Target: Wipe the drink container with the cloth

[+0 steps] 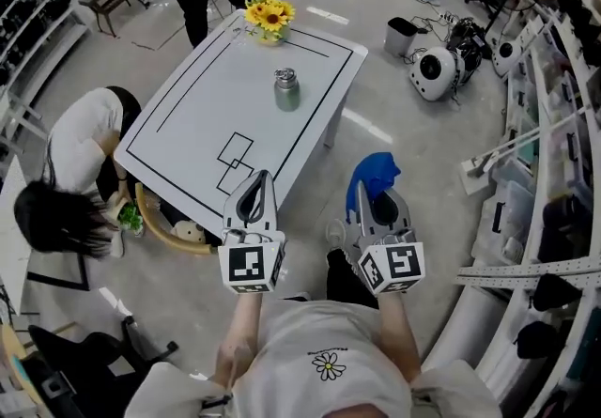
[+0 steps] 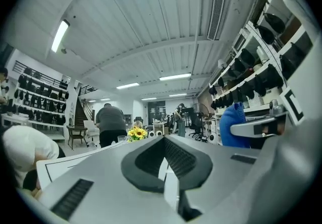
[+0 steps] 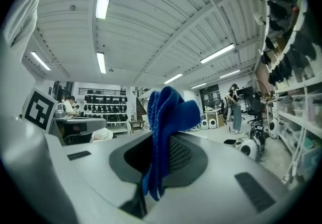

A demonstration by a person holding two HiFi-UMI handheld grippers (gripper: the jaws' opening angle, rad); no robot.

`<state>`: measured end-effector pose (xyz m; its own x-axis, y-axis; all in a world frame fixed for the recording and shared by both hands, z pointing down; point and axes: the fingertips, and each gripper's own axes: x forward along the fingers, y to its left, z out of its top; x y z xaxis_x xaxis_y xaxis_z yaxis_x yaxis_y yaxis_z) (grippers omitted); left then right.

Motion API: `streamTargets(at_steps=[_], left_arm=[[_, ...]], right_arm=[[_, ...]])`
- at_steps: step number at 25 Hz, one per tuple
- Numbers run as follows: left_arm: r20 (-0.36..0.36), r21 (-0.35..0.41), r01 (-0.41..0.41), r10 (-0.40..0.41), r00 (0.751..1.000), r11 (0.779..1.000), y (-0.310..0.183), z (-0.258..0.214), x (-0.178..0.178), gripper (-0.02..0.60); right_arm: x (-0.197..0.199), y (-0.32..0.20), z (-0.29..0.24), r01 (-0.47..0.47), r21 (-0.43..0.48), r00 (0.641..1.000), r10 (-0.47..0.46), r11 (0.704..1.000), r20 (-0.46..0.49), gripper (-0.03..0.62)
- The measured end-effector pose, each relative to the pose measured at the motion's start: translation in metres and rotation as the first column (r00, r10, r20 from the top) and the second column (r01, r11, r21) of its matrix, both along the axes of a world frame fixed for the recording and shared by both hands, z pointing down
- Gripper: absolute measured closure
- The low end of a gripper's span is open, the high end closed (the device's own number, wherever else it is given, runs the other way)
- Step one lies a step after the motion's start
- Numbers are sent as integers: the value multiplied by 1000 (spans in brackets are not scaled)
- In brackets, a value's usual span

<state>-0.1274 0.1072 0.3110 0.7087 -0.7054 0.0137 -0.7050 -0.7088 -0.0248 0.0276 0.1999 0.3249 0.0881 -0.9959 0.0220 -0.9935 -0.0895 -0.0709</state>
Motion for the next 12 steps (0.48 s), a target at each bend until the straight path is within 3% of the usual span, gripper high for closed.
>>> streamTargets(at_steps=[12], left_arm=[[-8,11,213,-213,977,977,-139,-12,92,583]], right_arm=[[115,-167,0,228,-1,974,-228,974,3,553]])
